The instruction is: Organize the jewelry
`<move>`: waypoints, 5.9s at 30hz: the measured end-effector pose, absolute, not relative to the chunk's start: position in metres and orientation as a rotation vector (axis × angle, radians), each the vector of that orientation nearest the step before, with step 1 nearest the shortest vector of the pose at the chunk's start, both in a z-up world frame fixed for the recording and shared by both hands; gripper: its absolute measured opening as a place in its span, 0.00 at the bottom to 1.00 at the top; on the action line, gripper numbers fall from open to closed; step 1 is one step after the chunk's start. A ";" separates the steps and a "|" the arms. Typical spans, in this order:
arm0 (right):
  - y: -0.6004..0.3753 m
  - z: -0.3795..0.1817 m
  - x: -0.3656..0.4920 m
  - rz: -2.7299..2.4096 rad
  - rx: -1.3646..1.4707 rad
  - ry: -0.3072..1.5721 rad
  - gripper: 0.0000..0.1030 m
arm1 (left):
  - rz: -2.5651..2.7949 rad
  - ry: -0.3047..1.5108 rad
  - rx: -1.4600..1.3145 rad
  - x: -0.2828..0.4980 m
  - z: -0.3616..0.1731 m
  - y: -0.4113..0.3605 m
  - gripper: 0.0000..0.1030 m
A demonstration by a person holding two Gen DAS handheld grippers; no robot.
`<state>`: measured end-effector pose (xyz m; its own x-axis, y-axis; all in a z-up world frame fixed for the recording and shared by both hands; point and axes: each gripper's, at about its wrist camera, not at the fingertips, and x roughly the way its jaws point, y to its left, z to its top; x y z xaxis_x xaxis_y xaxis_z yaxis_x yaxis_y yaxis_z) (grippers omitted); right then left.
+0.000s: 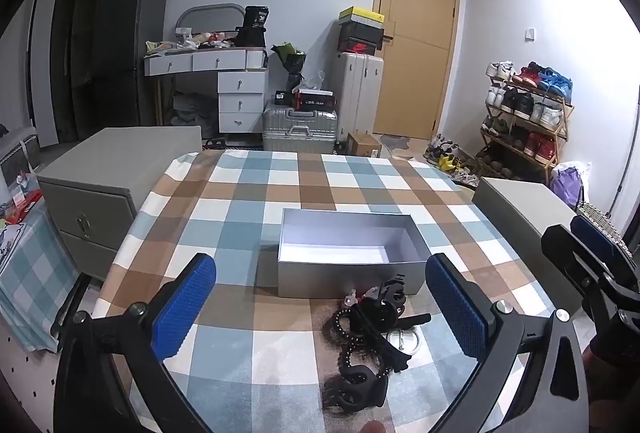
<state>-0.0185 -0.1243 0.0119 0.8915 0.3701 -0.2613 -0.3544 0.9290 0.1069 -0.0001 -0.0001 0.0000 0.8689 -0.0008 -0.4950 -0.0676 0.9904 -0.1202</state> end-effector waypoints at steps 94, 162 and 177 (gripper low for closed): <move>-0.134 -0.075 0.044 0.539 0.196 0.677 1.00 | -0.275 0.919 -0.074 0.010 -0.103 -0.006 0.39; -0.105 -0.040 0.105 0.784 0.221 0.612 0.48 | -0.253 0.692 -0.177 0.072 -0.027 0.027 0.39; -0.080 -0.044 0.165 0.755 0.162 0.664 0.48 | -0.293 0.778 -0.203 0.136 -0.045 0.014 0.38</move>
<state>0.1647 -0.0795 -0.0436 0.5369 0.6803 -0.4990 -0.5817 0.7269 0.3650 0.1365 0.0137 -0.0450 0.6753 -0.3328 -0.6582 0.1846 0.9403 -0.2860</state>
